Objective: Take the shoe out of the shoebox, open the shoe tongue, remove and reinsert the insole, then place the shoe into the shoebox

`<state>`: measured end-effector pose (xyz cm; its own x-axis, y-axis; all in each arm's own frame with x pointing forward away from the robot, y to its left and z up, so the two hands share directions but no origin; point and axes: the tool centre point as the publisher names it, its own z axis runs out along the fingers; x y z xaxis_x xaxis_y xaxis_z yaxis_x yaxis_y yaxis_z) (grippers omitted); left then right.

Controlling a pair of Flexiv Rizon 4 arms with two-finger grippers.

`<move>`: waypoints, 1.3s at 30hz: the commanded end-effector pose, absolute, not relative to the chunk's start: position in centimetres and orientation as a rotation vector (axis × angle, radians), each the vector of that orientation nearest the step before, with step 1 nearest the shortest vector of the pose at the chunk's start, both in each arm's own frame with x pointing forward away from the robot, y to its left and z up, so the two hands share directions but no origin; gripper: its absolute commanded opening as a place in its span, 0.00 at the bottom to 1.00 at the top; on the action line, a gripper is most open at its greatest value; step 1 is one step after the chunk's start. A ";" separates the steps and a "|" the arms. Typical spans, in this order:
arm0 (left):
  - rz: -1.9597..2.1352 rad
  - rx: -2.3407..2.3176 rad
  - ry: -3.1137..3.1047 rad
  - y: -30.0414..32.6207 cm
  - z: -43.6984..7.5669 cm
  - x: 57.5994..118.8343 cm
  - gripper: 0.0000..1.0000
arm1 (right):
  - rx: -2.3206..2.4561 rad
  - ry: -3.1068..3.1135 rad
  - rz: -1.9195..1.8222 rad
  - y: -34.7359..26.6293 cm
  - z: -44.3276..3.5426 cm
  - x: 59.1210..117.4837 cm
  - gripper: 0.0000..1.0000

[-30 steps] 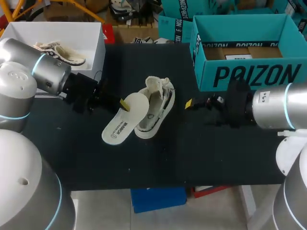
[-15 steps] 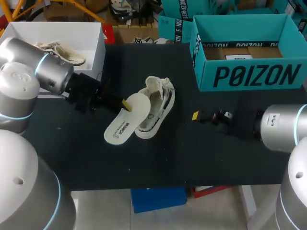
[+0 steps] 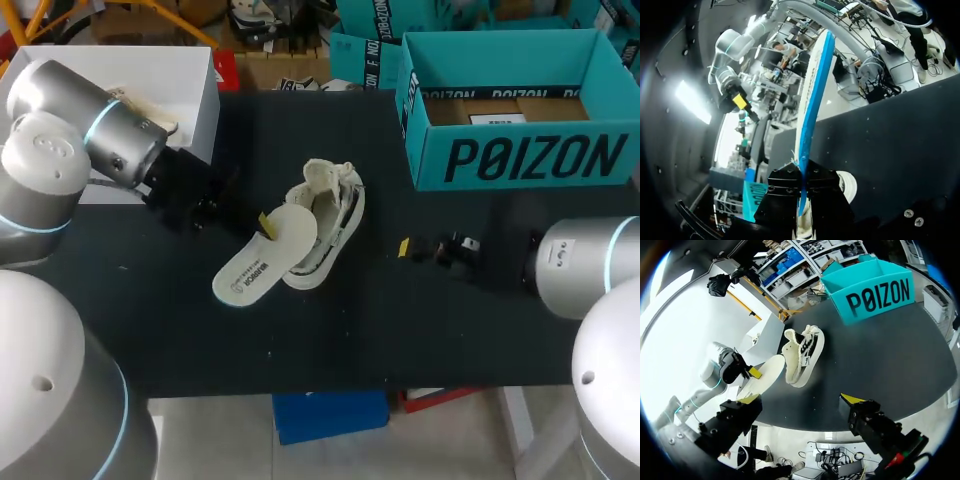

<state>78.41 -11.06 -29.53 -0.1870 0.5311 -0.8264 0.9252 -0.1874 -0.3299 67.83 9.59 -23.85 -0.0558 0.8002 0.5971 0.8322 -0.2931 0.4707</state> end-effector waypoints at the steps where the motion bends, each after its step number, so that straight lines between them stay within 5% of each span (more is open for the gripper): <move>1: -1.374 1.744 1.701 -11.1 -29.7 79.2 0.00 | -2.239 -1.860 -1.283 10.4 -24.0 67.7 1.00; 39: -1.343 1.841 1.827 -13.9 -34.8 83.8 0.00 | -2.239 -1.860 -1.283 10.4 -24.0 67.7 1.00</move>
